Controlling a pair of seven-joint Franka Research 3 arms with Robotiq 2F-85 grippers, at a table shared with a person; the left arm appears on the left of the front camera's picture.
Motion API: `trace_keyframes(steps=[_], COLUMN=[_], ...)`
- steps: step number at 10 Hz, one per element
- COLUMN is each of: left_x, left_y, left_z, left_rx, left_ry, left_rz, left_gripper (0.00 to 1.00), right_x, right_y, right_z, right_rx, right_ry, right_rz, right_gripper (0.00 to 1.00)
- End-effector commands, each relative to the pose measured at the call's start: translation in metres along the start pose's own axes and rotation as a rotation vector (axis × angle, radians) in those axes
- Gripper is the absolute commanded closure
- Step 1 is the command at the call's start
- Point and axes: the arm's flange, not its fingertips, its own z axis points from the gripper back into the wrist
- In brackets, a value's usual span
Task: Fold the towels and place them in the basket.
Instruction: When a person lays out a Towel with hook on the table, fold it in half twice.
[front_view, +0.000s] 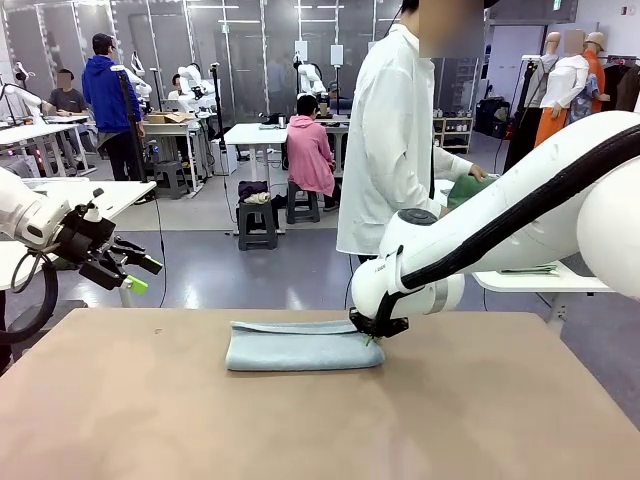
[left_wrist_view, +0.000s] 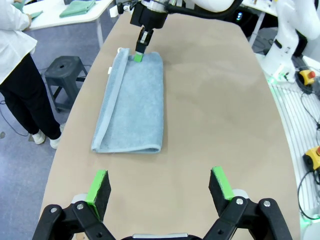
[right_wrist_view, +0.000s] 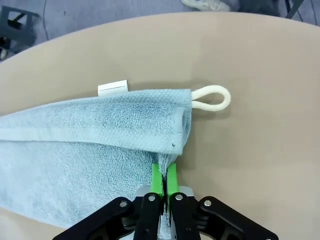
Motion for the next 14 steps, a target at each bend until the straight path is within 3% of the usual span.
trace_keyframes(steps=[1,3,6,10,14], left_x=[0.001,0.001,0.001,0.001,0.001], left_y=[0.000,0.000,0.000,0.000,0.000], left_z=[-0.001,-0.001,-0.001,-0.001,-0.001], left_rx=[-0.001,-0.001,-0.001,-0.001,-0.001], left_ry=[0.000,0.000,0.000,0.000,0.000], left_rz=[-0.003,-0.003,-0.003,-0.003,-0.003], left_gripper=[0.00,0.00,0.00,0.00,0.00], right_x=[-0.005,-0.004,0.001,-0.004,-0.025], right_y=[-0.017,-0.018,0.012,0.083,0.181], right_z=[0.015,0.031,0.078,0.106,0.077], right_rx=[0.003,0.014,0.004,-0.061,-0.123], right_ry=[-0.013,-0.032,-0.117,-0.157,-0.157], right_rz=[0.008,0.018,0.094,0.247,0.323], right_gripper=[1.00,1.00,1.00,1.00,1.00])
